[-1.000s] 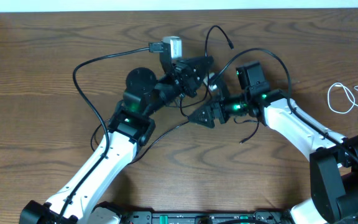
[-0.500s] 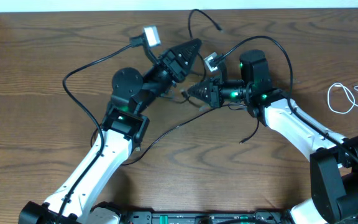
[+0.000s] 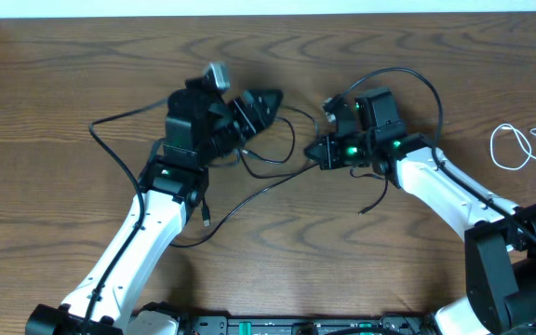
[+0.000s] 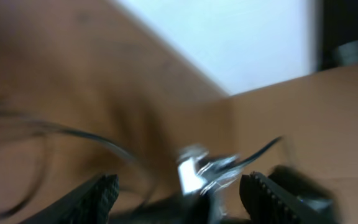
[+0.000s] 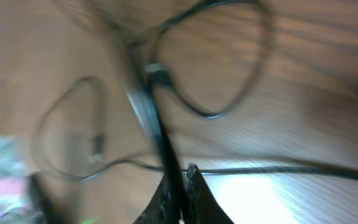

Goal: Untangle cables

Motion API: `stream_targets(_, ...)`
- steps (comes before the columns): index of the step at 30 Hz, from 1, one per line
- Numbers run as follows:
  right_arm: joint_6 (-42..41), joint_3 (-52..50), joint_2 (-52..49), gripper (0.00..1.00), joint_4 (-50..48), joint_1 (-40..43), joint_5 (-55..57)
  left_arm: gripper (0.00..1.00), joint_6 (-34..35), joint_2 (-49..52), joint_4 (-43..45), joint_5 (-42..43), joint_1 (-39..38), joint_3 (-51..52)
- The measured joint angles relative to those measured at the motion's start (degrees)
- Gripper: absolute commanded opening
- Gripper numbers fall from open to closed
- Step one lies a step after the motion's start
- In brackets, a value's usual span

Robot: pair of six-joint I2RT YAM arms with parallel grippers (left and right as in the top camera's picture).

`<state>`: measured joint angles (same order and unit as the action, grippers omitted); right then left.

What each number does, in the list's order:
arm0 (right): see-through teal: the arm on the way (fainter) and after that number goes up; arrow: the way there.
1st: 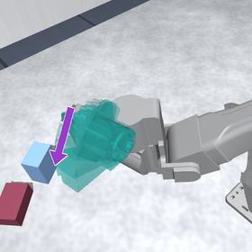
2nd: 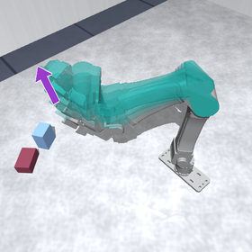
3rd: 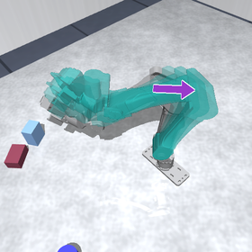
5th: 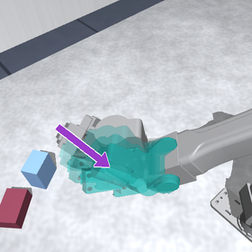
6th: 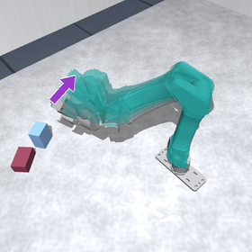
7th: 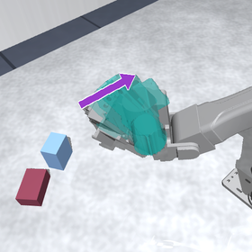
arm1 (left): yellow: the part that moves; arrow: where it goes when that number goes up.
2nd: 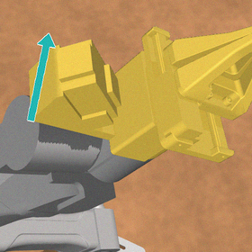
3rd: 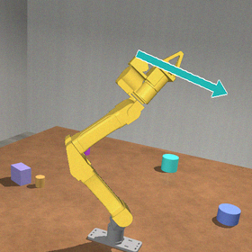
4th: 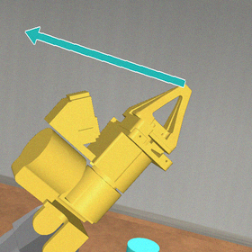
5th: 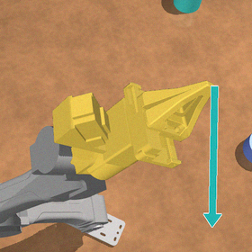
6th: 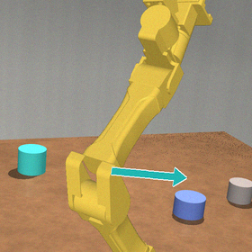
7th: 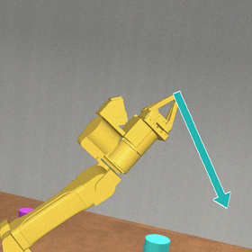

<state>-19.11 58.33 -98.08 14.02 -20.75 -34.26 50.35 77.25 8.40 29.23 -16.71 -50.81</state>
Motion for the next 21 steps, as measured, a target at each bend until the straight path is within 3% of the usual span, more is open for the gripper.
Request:
stream_targets(8,2.47,2.75,0.0,0.01,12.15,8.02,11.91,0.68,-14.49,0.02,-22.08,-2.05,0.0,-0.09)
stream_targets(13,5.49,14.62,0.0,0.01,22.53,16.48,13.84,0.69,-20.2,0.0,-30.53,-5.01,0.0,-0.11)
stream_targets(21,8.85,38.1,0.0,0.01,35.69,28.89,17.81,0.69,-23.54,0.0,-37.31,-8.02,0.0,-0.11)
